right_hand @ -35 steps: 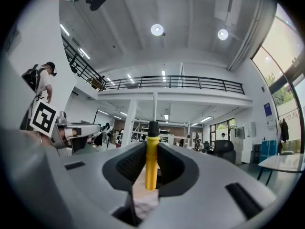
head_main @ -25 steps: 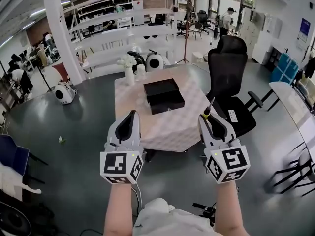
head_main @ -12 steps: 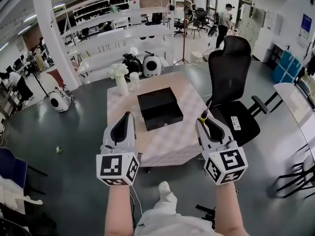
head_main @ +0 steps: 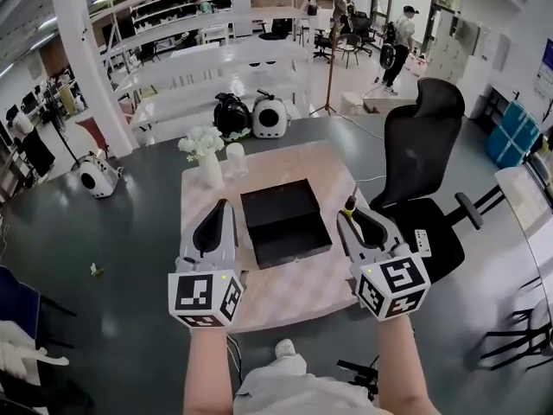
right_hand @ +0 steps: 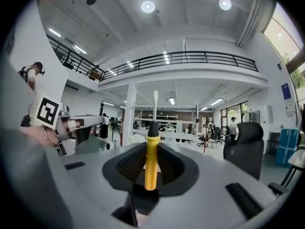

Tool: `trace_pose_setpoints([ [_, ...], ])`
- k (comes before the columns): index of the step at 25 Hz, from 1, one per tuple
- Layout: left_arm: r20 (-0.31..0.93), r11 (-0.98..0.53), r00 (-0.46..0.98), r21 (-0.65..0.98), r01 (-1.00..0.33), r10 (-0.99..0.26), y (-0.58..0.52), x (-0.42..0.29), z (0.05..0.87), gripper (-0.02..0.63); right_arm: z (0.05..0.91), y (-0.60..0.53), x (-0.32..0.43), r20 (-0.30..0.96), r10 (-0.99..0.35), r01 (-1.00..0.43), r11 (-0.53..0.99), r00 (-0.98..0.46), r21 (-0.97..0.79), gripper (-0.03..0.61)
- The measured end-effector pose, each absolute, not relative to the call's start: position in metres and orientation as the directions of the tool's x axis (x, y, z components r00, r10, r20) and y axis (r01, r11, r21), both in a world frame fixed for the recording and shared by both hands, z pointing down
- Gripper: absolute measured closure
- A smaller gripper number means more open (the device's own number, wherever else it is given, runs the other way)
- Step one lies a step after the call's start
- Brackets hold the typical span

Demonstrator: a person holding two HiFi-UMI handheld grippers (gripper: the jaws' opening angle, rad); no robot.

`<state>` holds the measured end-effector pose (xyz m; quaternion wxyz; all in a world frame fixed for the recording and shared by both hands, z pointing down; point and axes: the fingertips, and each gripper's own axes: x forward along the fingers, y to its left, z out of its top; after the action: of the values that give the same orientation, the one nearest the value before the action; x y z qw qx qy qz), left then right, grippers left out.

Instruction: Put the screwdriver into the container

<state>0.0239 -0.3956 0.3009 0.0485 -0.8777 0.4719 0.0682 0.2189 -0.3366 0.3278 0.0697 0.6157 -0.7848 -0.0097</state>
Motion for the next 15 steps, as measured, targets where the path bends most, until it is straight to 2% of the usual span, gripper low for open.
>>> trace_pose_setpoints([
  [8, -0.140, -0.528, 0.524, -0.009, -0.849, -0.840, -0.456, 0.019, 0.313, 0.606, 0.379, -0.413, 0.208, 0.296, -0.894, -0.914, 0.385, -0.336, 0.126, 0.503],
  [15, -0.128, -0.489, 0.484, 0.015, -0.872, -0.866, -0.481, 0.015, 0.325, 0.606, 0.461, -0.457, 0.198, 0.555, -0.721, -0.827, 0.553, -0.415, 0.100, 0.502],
])
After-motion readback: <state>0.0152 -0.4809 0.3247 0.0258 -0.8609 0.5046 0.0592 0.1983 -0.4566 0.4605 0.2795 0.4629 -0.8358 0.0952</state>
